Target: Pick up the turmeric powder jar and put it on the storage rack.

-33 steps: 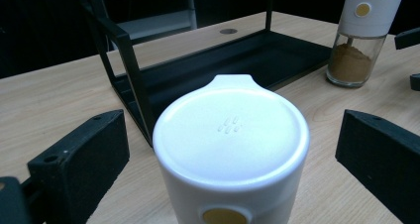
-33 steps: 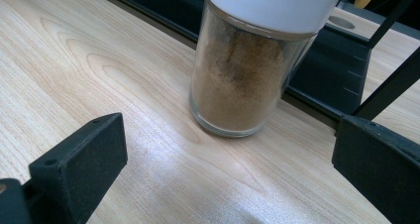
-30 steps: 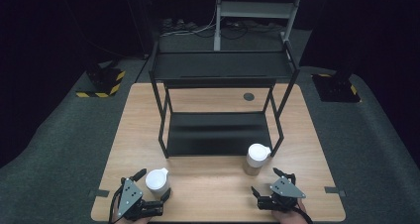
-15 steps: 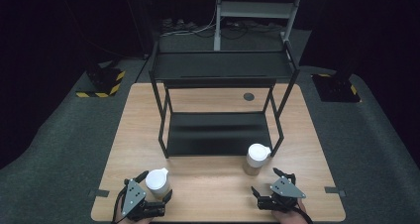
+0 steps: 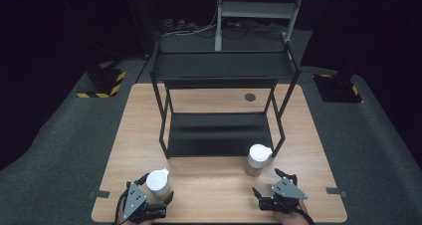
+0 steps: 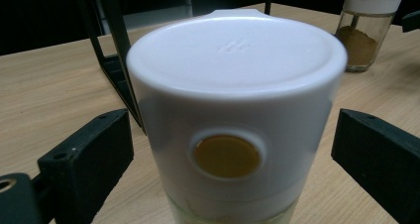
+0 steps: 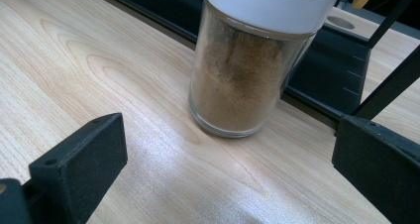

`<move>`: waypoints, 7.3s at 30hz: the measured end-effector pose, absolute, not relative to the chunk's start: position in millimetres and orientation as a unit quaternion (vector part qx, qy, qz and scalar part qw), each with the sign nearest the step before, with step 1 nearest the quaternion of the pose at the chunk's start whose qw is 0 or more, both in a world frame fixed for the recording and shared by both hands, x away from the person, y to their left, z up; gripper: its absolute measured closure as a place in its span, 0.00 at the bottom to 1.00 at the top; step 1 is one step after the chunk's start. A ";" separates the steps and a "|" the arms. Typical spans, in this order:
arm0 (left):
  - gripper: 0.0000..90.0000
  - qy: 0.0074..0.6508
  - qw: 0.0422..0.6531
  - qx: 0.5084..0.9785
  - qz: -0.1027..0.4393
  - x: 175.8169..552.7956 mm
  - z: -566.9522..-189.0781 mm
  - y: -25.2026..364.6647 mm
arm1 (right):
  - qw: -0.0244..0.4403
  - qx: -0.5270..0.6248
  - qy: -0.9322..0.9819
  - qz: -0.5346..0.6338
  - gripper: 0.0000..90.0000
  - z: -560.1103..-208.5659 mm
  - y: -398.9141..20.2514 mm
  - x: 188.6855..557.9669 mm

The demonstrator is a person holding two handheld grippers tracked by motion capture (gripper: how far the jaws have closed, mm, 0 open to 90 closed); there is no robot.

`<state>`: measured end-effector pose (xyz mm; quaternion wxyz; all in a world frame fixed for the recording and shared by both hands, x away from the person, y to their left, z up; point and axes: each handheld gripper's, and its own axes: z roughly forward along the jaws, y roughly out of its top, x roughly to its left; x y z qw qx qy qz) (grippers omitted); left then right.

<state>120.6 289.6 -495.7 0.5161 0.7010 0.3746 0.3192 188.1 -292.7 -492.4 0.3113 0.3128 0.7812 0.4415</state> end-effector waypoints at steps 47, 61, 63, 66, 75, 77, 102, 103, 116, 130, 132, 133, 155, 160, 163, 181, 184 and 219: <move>0.34 0.371 0.570 0.661 0.318 112.7 -500.2 306.4 | 0.310 0.312 0.786 0.435 0.00 -490.7 -290.9 189.7; 0.34 0.365 0.572 0.656 0.331 114.5 -488.4 294.4 | 0.309 0.309 0.788 0.434 0.00 -490.4 -290.9 190.6; 0.34 0.362 0.573 0.656 0.332 117.1 -486.7 291.4 | 0.309 0.309 0.788 0.434 0.00 -490.4 -290.9 190.5; 0.34 0.360 0.574 0.657 0.332 121.1 -483.6 287.3 | 0.309 0.308 0.788 0.434 0.00 -490.5 -290.8 190.3; 0.34 0.351 0.574 0.654 0.345 131.2 -476.0 275.6 | 0.309 0.306 0.789 0.434 0.00 -490.4 -290.8 190.4; 0.34 0.349 0.574 0.655 0.347 133.8 -474.3 273.6 | 0.309 0.306 0.789 0.434 0.00 -490.5 -291.1 190.5; 0.34 0.334 0.579 0.661 0.340 157.7 -447.6 256.8 | 0.307 0.308 0.786 0.440 0.00 -491.2 -293.1 190.2; 0.34 0.333 0.579 0.662 0.340 158.7 -445.8 255.5 | 0.306 0.308 0.786 0.440 0.00 -491.2 -293.4 190.3; 0.34 0.328 0.585 0.659 0.340 171.8 -417.1 249.4 | 0.304 0.308 0.786 0.441 0.00 -491.0 -294.5 190.9; 0.34 0.316 0.592 0.654 0.348 182.3 -384.8 241.6 | 0.304 0.308 0.786 0.442 0.00 -491.2 -295.1 190.8; 0.34 0.315 0.592 0.654 0.350 182.5 -383.1 240.8 | 0.303 0.309 0.785 0.442 0.00 -491.1 -295.2 190.8; 0.34 0.314 0.593 0.653 0.351 182.7 -382.0 240.3 | 0.303 0.310 0.785 0.443 0.00 -491.1 -295.2 190.7; 0.34 0.295 0.599 0.652 0.360 200.2 -342.4 230.7 | 0.301 0.310 0.785 0.444 0.00 -491.1 -296.3 191.4; 0.34 0.294 0.602 0.648 0.362 204.8 -334.4 227.4 | 0.300 0.310 0.785 0.445 0.00 -491.0 -296.8 191.7; 0.34 0.293 0.602 0.647 0.364 207.3 -329.9 225.6 | 0.300 0.311 0.784 0.446 0.00 -491.1 -297.0 191.6; 0.34 0.288 0.612 0.638 0.370 224.4 -307.3 217.6 | 0.299 0.311 0.784 0.446 0.00 -491.1 -297.2 192.0; 0.34 0.285 0.613 0.635 0.374 227.0 -302.9 215.6 | 0.299 0.311 0.784 0.446 0.00 -491.1 -297.3 192.1; 0.34 0.300 0.628 0.604 0.387 270.2 -264.1 196.6 | 0.293 0.317 0.779 0.455 0.00 -492.1 -300.6 192.6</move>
